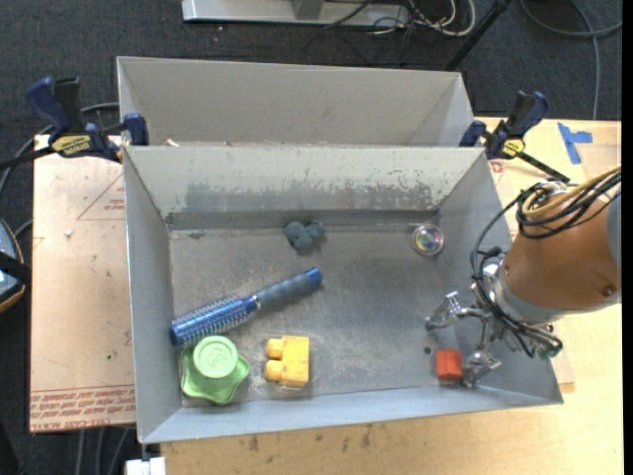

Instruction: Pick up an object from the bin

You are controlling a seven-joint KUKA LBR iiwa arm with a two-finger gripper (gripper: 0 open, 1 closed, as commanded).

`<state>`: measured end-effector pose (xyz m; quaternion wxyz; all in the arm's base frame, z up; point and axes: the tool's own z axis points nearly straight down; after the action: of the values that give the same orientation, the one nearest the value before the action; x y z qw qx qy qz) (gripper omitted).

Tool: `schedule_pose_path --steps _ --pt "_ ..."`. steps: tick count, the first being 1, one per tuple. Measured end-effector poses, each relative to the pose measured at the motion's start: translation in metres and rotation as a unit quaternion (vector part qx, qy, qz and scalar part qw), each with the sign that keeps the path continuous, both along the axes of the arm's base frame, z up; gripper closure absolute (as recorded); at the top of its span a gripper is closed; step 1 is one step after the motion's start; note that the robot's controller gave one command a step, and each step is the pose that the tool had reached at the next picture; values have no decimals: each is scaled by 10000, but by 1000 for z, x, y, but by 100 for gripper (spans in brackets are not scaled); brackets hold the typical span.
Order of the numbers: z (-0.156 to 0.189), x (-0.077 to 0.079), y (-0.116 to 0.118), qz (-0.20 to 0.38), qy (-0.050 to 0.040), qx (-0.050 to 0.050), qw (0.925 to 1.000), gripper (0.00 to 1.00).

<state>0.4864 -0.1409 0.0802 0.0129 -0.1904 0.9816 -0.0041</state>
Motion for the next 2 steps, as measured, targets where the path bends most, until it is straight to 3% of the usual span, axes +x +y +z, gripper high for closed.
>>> schedule_pose_path --steps 1,2 --pt "-2 -5 1 -3 101 17 9999 100" --pt "103 41 14 1483 90 -10 9889 100"
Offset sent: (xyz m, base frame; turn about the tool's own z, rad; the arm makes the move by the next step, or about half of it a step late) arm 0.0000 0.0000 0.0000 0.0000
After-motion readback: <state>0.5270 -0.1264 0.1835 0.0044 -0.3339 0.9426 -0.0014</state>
